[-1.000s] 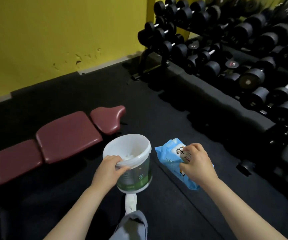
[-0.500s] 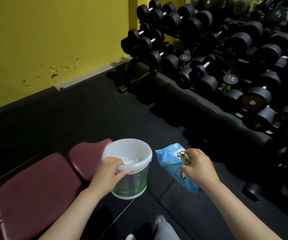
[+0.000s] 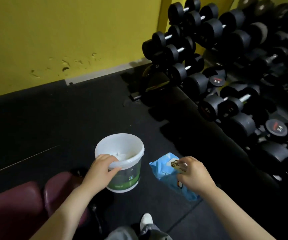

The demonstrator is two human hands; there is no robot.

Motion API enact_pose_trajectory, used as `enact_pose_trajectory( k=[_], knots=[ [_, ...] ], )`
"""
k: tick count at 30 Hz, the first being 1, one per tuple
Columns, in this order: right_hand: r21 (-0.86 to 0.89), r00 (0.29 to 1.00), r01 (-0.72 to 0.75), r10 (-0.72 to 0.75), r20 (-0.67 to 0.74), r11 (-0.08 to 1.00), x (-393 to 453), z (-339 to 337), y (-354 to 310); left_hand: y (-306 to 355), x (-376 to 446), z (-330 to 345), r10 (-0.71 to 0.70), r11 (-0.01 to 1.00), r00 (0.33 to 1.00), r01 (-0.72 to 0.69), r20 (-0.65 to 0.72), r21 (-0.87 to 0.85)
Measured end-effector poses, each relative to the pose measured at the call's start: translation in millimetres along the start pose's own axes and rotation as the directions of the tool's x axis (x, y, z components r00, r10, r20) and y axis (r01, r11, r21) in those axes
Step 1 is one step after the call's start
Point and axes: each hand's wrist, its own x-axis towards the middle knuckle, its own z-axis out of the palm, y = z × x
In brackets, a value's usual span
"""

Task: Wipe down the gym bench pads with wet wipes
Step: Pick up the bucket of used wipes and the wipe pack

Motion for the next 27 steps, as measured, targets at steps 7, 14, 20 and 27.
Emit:
enact_pose_trajectory(
  k=[7,14,20,27],
  knots=[
    [-0.034,0.987,0.148,-0.145,0.071,0.988,171.1,-36.6,-47.3,-17.6,137.9,-20.3,-0.145,0.989,0.978,0.142,-0.148,-0.031],
    [-0.088,0.982,0.173,-0.164,0.097,0.981,366.6,-56.4,-122.2,-64.1,293.4,-66.2,-0.229,0.973,0.946,0.227,-0.229,-0.038],
    [-0.088,0.971,0.195,-0.179,0.159,0.977,524.9,-78.9,-209.1,-103.8,408.6,-132.8,-0.297,0.952,0.919,0.306,-0.26,-0.003],
    [-0.029,0.941,0.289,-0.279,0.193,0.957,703.1,-89.8,-308.4,-162.3,541.7,-195.4,-0.402,0.907,0.856,0.422,-0.325,-0.011]
  ],
)
